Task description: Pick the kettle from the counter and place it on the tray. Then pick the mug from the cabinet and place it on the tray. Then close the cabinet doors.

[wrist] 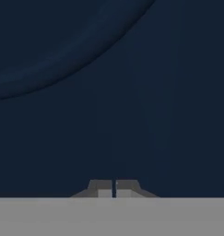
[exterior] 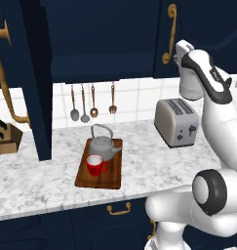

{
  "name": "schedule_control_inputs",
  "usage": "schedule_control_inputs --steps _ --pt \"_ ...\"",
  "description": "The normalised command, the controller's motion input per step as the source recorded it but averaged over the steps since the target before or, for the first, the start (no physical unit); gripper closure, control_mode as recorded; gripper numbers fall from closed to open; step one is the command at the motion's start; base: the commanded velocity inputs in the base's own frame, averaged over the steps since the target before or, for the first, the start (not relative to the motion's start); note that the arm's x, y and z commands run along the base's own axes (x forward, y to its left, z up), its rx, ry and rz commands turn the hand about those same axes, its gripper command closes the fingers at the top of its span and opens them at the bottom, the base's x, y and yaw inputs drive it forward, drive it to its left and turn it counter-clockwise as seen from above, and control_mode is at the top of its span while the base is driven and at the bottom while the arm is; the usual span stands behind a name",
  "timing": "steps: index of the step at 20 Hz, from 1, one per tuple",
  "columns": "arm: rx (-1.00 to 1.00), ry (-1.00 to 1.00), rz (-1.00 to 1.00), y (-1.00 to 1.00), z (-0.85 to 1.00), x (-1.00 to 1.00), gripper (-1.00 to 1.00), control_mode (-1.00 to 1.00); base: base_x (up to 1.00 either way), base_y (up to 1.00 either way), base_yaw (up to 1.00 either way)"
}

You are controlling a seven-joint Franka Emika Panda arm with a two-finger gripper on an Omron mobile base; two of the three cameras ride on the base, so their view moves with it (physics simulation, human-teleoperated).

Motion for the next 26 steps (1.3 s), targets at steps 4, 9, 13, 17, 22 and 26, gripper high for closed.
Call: schedule_control_inputs --steps 4,9,13,17,22,26 --pt "0.11 0.02 -0.03 0.12 0.00 0.94 1.00 -1.00 0.00 0.00 0.00" --pt "0.12 0.07 -0.04 0.00 0.00 1.00 1.00 -1.00 0.00 0.00 0.00" --pt "0.10 0.17 -0.07 0.00 0.00 1.00 1.00 -1.00 0.00 0.00 0.00" --pt "0.13 0.15 -0.04 0.00 0.00 1.00 1.00 -1.00 0.00 0.00 0.00" --pt "0.14 0.13 0.00 -0.06 -0.10 1.00 1.00 -1.00 0.00 0.00 0.00" --pt "0.12 0.15 0.00 -0.05 -0.17 0.93 1.00 -1.00 0.00 0.00 0.00"
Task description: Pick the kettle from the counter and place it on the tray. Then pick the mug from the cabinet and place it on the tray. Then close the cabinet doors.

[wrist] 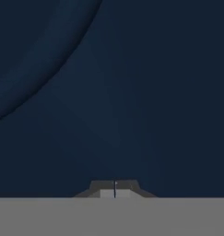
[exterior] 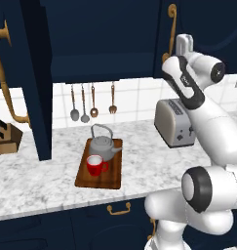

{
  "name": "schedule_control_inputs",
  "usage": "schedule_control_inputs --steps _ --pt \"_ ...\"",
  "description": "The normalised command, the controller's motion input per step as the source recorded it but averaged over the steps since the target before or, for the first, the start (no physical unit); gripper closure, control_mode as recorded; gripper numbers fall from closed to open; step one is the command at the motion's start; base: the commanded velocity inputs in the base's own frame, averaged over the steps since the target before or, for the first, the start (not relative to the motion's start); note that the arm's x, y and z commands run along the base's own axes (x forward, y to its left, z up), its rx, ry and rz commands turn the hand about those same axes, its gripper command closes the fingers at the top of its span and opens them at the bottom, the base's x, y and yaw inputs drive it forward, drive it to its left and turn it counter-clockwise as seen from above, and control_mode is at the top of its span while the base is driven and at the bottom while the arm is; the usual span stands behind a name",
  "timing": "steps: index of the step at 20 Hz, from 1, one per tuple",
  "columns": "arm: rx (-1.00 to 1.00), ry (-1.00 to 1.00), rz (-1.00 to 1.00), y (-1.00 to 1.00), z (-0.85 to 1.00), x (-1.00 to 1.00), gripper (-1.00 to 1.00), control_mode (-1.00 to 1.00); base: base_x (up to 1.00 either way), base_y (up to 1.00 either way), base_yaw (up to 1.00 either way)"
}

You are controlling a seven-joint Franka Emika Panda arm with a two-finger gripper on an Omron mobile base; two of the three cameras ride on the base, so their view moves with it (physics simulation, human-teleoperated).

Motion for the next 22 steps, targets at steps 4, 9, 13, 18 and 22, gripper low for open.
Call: schedule_control_inputs --steps 4,9,13,18,22 --pt "0.08 0.14 0.00 -0.11 -0.05 0.56 1.00 -1.00 0.00 0.00 0.00" --pt "0.02 0.06 0.00 -0.15 0.00 0.11 1.00 -1.00 0.00 0.00 0.00" --pt "0.00 0.00 0.00 -0.25 0.08 -0.27 1.00 -1.00 0.00 0.00 0.00" --pt "0.00 0.00 0.00 -0.17 0.23 -0.68 1.00 -1.00 0.00 0.00 0.00" --pt "-0.01 0.16 -0.11 0.12 0.23 -1.00 1.00 -1.00 0.00 0.00 0.00"
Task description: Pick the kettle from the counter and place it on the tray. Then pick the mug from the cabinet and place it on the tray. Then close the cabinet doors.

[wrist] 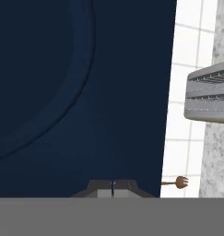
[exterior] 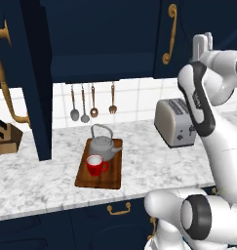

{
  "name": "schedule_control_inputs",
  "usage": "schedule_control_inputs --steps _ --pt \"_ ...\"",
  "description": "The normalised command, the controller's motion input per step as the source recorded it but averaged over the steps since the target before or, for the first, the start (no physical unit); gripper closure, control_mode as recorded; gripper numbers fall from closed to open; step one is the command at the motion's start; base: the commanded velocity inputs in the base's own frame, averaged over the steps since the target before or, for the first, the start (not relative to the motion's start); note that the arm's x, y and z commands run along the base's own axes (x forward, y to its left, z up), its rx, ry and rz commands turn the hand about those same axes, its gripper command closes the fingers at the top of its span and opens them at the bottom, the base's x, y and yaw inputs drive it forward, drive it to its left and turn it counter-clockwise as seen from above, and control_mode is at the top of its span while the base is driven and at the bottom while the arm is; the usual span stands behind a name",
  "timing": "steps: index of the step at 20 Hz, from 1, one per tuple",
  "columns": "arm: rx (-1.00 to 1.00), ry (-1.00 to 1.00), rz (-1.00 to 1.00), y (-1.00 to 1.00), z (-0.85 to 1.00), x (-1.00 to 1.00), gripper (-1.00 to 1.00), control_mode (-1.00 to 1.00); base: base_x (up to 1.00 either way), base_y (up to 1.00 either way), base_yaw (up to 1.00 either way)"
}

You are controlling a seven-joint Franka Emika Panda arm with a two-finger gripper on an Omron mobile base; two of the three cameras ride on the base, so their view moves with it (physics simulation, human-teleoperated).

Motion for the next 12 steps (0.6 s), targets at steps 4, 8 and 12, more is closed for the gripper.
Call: schedule_control_inputs --steps 4,8,12 --pt "-0.07 0.11 -0.07 0.23 0.02 -0.58 1.00 -1.00 0.00 0.00 0.00" --pt "0.00 0.00 0.00 0.00 0.00 0.00 1.00 -1.00 0.00 0.00 0.00" --pt "0.00 0.00 0.00 0.34 0.00 -0.07 1.00 -1.00 0.00 0.00 0.00"
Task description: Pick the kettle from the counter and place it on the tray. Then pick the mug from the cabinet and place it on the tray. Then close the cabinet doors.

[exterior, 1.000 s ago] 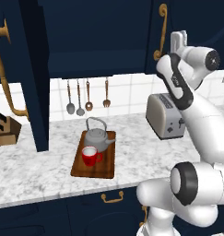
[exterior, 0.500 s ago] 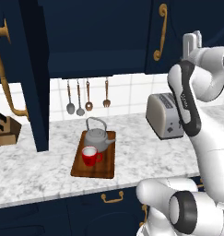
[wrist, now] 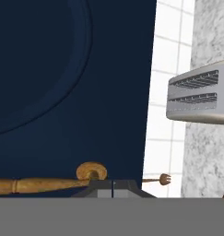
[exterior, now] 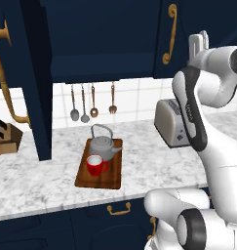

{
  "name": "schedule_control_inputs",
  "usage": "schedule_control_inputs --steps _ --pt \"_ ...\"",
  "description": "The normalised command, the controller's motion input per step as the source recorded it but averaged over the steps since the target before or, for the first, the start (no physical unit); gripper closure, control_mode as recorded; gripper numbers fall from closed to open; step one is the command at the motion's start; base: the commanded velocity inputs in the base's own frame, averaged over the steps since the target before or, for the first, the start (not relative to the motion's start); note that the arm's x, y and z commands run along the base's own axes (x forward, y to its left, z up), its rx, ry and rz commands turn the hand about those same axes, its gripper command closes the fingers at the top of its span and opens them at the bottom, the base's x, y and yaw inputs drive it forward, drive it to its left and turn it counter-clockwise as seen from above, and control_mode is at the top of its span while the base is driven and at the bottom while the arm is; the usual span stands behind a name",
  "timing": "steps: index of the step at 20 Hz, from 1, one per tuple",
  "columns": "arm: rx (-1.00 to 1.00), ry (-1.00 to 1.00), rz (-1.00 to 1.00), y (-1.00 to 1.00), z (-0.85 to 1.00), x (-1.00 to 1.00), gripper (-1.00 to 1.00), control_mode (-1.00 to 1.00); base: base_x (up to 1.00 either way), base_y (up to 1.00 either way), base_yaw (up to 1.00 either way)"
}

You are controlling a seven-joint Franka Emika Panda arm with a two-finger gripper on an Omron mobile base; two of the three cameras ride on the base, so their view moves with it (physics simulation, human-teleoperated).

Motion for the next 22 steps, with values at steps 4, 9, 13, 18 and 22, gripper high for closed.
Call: schedule_control_inputs --steps 4,9,13,18,22 --pt "0.00 0.00 0.01 0.98 0.03 -0.61 1.00 -1.00 0.00 0.00 0.00" --pt "0.00 0.00 0.04 1.00 0.04 -0.87 1.00 -1.00 0.00 0.00 0.00" --pt "-0.04 -0.01 0.07 1.00 -0.07 -0.88 1.00 -1.00 0.00 0.00 0.00" --pt "-0.02 -0.11 0.08 0.98 -0.26 -0.76 1.00 -1.00 0.00 0.00 0.00" --pt "-0.06 0.00 0.16 0.51 -0.08 -0.51 1.00 -1.00 0.00 0.00 0.00"
